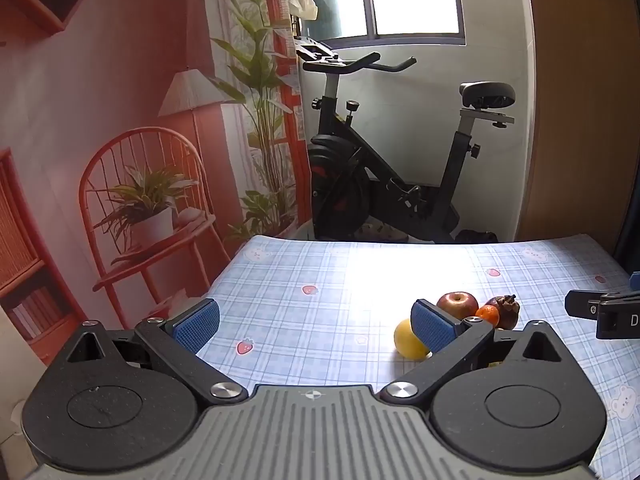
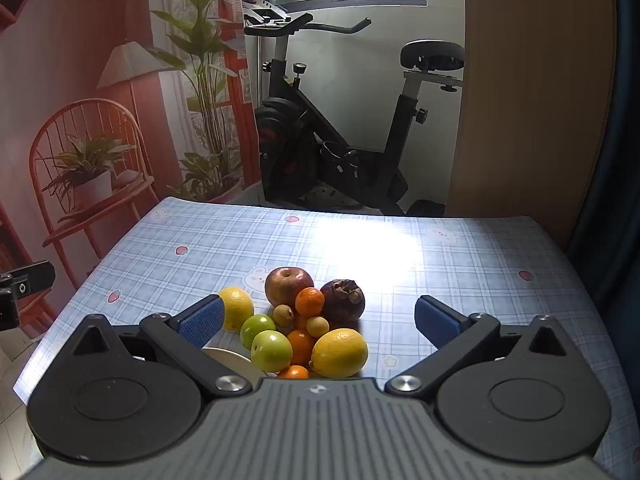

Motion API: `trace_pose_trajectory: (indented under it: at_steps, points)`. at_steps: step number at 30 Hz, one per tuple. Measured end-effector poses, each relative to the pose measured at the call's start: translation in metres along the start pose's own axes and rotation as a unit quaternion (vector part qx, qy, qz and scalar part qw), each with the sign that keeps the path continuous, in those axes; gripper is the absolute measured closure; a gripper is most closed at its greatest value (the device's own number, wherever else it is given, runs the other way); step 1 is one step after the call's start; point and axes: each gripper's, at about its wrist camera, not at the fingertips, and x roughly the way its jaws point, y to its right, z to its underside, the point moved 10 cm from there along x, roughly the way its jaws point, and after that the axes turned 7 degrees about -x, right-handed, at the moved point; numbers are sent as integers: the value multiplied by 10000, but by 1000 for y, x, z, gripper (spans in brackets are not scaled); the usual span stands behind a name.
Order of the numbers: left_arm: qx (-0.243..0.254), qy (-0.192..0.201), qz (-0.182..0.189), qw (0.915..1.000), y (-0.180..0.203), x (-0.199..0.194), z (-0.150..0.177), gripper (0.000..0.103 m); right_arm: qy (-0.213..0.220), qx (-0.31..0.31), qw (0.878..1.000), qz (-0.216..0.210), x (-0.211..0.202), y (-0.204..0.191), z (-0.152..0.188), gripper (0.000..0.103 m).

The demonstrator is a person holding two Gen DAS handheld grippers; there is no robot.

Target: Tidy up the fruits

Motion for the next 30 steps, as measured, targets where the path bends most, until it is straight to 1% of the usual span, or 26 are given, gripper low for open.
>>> trace_pose_trajectory:
  at_steps: [3, 4, 8, 9, 11, 16, 18, 30]
  points:
    - [16, 39, 80, 10000, 4, -3, 0, 0, 1, -25, 10000, -13, -1, -4, 0, 0]
    - [-49, 60, -4, 10000, -1, -3, -3, 0, -57, 41, 10000, -37, 2, 1, 1, 0]
    - [-36, 74, 0, 10000, -2, -8, -3, 0, -68, 37, 10000, -30, 4, 4, 1, 0]
    - [-18, 28, -18, 10000, -3, -1, 0, 0, -70, 31, 10000, -29, 5, 4, 1, 0]
    - [-17, 26, -63, 10000, -5, -1, 1, 0, -64, 28, 10000, -23, 5, 6, 2, 0]
    - [-49, 26, -37, 10000, -10, -1, 3, 0, -81, 28, 10000, -15, 4, 2, 1, 0]
    - [-69, 20, -44, 10000, -3, -2, 0, 0, -83, 27, 10000, -15, 4, 3, 1, 0]
    - [-127, 126, 7, 9998, -1, -4, 0, 0, -79, 30, 10000, 27, 5, 2, 2, 0]
